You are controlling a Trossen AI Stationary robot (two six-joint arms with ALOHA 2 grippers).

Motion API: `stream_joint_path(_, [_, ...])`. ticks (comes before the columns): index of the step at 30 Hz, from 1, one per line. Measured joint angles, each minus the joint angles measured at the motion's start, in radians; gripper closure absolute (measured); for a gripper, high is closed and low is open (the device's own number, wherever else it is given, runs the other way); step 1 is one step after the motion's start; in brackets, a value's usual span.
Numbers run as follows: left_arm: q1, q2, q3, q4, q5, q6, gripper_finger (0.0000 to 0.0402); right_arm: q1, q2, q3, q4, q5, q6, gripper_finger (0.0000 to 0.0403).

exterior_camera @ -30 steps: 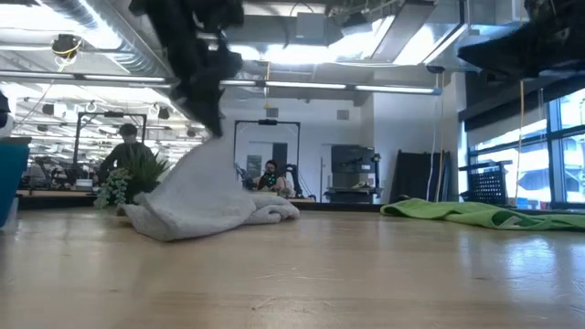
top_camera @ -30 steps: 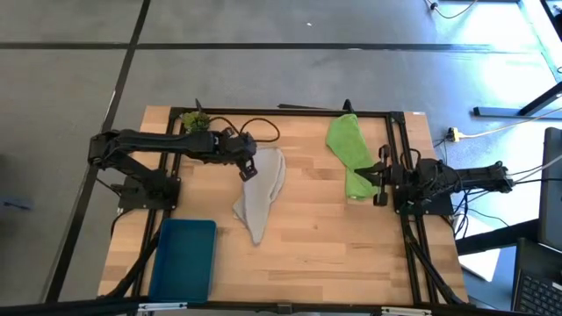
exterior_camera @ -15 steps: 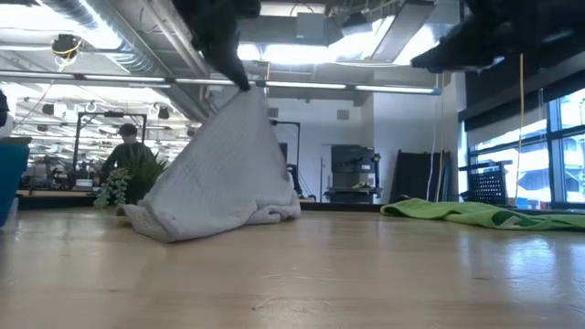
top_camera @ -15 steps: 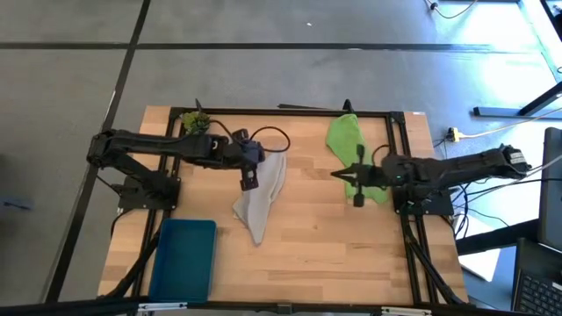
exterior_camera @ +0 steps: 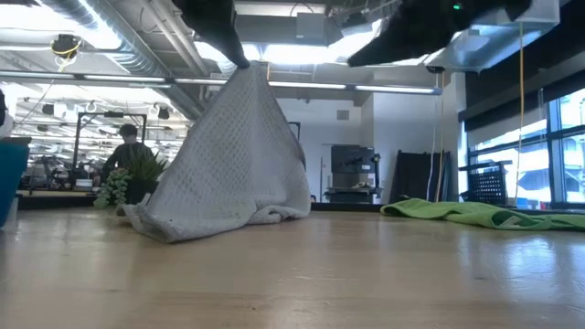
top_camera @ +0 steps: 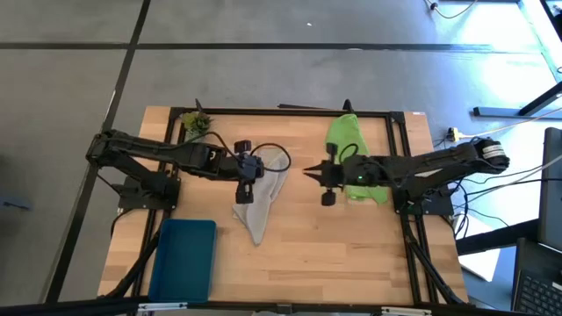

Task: Roll microfiber towels into tight, uniform cylinder then place into a basket
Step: Roll the gray towel

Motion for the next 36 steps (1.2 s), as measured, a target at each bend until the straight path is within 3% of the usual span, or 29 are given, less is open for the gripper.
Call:
stream_joint_path(11, [-0.06,0.0,0.0,0.005,-0.011,0.0,0.0402,-0.032,0.255,0.168,-0.002,-0.025,-0.003,0.0277])
stream_joint_path(18, [-0.073,0.0,0.0,0.007,-0.012,0.0,0.0401,-0.061,0.376,0.252,0.003,-0.026,-0.074,0.028])
stream_joint_path(28, [-0.073,0.0,0.0,0.007,-0.012,-0.001,0.0401,-0.101,0.452,0.323,0.009,-0.029,-0.14,0.0281])
stream_joint_path(36, [-0.073,-0.001,0.0,0.005,-0.012,-0.001,0.0401,-0.142,0.463,0.324,0.001,-0.214,-0.181,0.0281])
